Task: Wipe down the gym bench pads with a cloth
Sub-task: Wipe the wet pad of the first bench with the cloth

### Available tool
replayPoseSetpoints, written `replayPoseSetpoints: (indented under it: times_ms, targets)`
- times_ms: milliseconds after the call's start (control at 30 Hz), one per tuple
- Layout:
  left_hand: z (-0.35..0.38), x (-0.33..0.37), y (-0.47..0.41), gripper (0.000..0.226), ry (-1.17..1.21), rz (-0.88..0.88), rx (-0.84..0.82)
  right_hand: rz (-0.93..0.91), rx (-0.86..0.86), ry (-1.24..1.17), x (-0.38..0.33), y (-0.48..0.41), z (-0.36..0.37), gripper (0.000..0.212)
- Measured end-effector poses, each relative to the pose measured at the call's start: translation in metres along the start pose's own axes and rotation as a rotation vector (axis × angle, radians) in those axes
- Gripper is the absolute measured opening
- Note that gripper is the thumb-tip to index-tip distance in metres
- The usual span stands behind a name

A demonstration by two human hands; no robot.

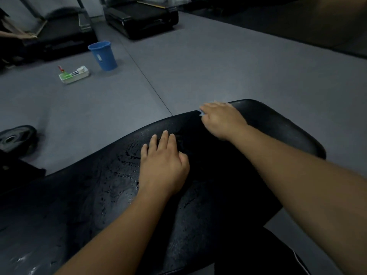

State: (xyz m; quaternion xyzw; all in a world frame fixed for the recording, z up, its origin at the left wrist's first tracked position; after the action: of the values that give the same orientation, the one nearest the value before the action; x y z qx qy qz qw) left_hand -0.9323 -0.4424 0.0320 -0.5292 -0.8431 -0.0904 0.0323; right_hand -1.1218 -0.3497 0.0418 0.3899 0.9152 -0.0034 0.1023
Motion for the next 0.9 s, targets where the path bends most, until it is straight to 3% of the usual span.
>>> replayPoseSetpoints:
  times_ms: [167, 233, 300, 367, 433, 500, 567, 633, 700, 767, 900]
  targets:
    - [-0.001, -0.002, 0.001, 0.062, 0.020, -0.010, 0.003, -0.442, -0.088, -0.015, -0.041, 0.090, 0.019, 0.074]
    - [-0.002, -0.002, 0.000, 0.062, 0.017, -0.012, 0.001, -0.356, -0.120, 0.010, -0.012, 0.097, 0.015, 0.069]
    - [-0.002, -0.001, 0.001, 0.061, 0.020, -0.015, -0.013, -0.147, -0.104, 0.005, 0.014, 0.071, 0.009, 0.059]
    - [-0.002, -0.001, 0.000, 0.061, 0.028, -0.002, -0.031, -0.023, -0.045, -0.011, 0.003, 0.057, 0.004, 0.055]
    - [-0.006, -0.005, -0.001, 0.060, 0.020, 0.029, -0.059, -0.128, -0.006, -0.020, -0.030, 0.078, 0.012, 0.058]
    - [-0.012, -0.015, -0.001, 0.060, -0.014, 0.099, -0.117, -0.354, -0.069, -0.072, -0.054, 0.138, 0.025, 0.069]
    - [-0.014, -0.028, 0.003, 0.061, -0.061, 0.176, -0.147, -0.461, -0.143, -0.100, -0.047, 0.189, 0.027, 0.076]
    - [-0.013, -0.034, 0.012, 0.065, -0.084, 0.205, -0.115, -0.362, -0.112, -0.084, -0.015, 0.184, 0.022, 0.077]
    - [-0.010, -0.033, 0.016, 0.068, -0.096, 0.174, -0.102, -0.115, -0.079, -0.069, 0.009, 0.144, 0.014, 0.074]
    - [-0.009, -0.032, 0.016, 0.072, -0.132, 0.122, -0.114, -0.002, -0.032, -0.043, -0.008, 0.120, 0.011, 0.075]
    - [-0.009, -0.037, 0.015, 0.065, -0.122, 0.032, -0.138, -0.383, -0.116, -0.068, -0.073, 0.173, 0.023, 0.079]
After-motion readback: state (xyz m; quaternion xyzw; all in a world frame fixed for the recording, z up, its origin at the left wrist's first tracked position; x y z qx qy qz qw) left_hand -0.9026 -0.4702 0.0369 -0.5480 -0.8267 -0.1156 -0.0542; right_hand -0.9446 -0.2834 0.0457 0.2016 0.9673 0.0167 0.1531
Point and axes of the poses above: each hand's wrist, its own y-axis away from the middle knuckle, its own z-axis out of the palm, x = y × z, the point moved 3 cm from there along -y, towards the middle knuckle, and after that the axes turned 10 degrees about -x, right-handed, at the moved point
